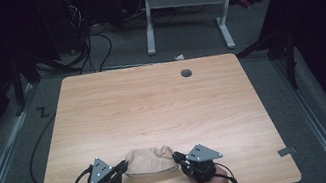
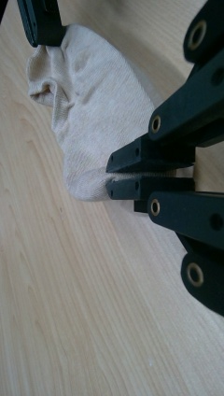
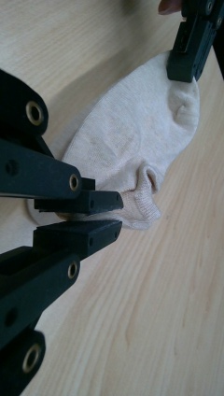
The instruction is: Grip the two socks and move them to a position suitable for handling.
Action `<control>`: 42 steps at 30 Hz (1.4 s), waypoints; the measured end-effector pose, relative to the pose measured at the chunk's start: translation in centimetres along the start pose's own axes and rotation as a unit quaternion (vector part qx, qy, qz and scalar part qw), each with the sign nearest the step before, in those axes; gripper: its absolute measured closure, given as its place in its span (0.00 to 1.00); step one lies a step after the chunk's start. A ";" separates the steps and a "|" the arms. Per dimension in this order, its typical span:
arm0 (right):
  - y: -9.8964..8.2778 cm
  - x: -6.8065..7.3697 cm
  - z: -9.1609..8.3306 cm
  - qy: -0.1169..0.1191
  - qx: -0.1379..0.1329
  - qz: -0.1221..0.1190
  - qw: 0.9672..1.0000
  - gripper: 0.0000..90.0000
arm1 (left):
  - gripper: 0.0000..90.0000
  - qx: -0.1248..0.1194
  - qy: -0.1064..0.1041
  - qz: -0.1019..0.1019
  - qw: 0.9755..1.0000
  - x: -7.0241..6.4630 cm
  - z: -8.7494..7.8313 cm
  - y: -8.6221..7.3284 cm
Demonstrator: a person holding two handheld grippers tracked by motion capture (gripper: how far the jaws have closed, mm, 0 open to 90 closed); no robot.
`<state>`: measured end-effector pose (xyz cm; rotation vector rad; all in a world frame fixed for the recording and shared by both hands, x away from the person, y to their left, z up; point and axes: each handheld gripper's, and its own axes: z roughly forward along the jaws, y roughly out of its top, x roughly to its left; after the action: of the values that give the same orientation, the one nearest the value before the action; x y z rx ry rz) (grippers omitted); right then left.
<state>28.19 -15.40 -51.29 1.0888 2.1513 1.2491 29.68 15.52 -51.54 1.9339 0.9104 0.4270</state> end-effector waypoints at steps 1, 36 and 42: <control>-0.1 0.1 0.0 0.000 0.003 -0.002 1.000 0.94 | 0.95 0.002 0.001 0.002 1.000 -0.1 0.1 -0.1; -0.9 0.1 1.6 -0.011 0.074 -0.011 0.997 0.92 | 0.85 0.048 0.003 -0.002 0.999 0.5 1.5 -0.7; -0.9 -0.1 1.7 -0.013 0.080 -0.009 0.997 0.90 | 0.78 0.032 0.009 -0.011 0.999 0.6 1.2 -0.6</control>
<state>29.02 -14.82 -52.94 1.1397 2.2685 1.0642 30.53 15.42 -52.68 1.9788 0.9661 0.4067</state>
